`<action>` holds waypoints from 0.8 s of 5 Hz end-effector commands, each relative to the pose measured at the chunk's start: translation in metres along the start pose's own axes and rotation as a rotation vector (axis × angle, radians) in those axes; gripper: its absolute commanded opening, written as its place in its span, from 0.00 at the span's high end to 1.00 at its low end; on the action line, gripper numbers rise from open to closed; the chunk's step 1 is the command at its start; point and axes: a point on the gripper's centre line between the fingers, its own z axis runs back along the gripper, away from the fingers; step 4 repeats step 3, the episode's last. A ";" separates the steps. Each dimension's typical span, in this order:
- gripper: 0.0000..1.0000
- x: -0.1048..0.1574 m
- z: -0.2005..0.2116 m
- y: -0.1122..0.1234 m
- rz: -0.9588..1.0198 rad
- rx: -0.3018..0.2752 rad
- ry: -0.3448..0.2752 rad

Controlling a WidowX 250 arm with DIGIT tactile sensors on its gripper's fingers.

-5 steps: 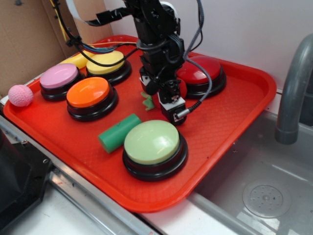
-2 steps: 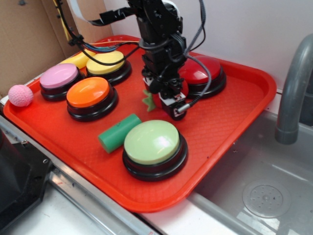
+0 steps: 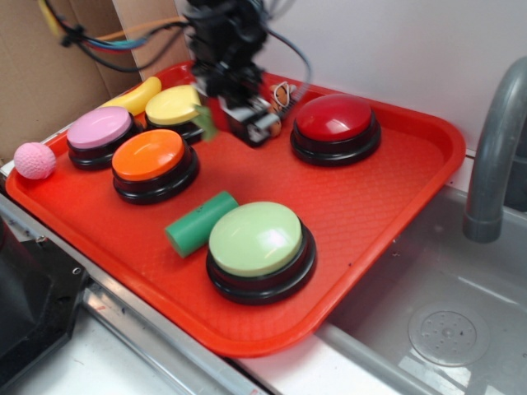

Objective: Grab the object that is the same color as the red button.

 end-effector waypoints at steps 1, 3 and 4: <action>0.93 -0.049 0.042 0.035 0.107 -0.026 0.053; 1.00 -0.065 0.062 0.040 0.156 0.065 0.045; 1.00 -0.065 0.062 0.040 0.156 0.065 0.045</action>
